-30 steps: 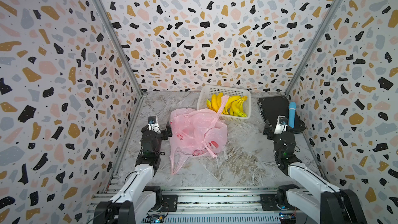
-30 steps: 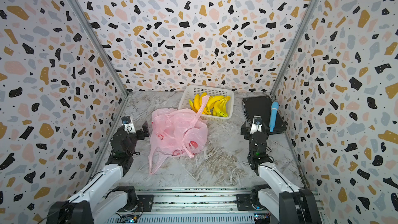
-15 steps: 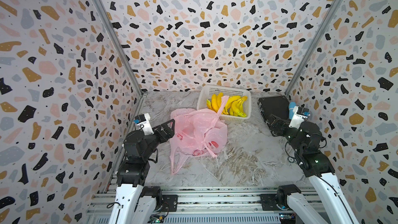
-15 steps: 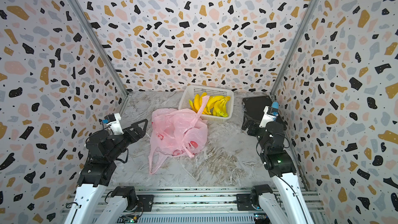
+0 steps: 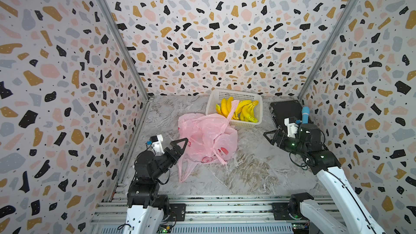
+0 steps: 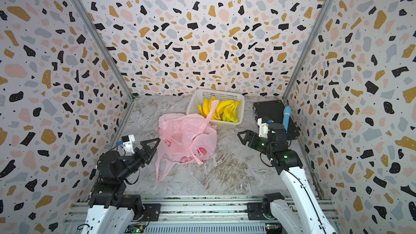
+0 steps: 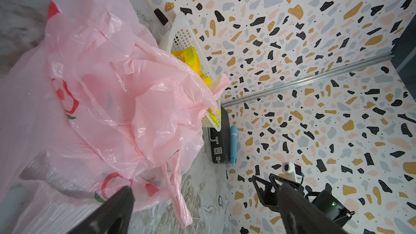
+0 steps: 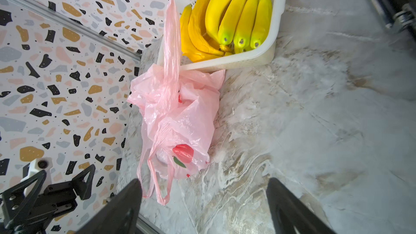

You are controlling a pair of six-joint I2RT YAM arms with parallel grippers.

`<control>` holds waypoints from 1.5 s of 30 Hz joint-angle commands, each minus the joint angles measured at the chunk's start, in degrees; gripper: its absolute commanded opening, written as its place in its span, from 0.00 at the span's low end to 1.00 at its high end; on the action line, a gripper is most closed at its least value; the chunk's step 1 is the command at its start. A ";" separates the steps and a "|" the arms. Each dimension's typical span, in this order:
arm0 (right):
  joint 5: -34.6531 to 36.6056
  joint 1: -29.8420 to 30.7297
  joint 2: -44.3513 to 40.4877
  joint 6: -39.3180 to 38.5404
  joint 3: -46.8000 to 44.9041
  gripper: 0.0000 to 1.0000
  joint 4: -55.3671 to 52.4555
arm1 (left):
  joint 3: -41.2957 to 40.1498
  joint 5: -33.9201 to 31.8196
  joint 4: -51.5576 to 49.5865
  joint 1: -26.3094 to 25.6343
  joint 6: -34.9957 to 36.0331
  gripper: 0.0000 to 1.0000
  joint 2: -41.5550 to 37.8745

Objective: Place the banana into a plastic bag & tie a knot
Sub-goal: Adjust the plastic bag at the center of the board.

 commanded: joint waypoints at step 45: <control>6.82 8.66 18.09 -2.61 -2.69 0.96 11.41 | 94.46 -34.10 -30.64 -38.06 62.20 0.88 97.61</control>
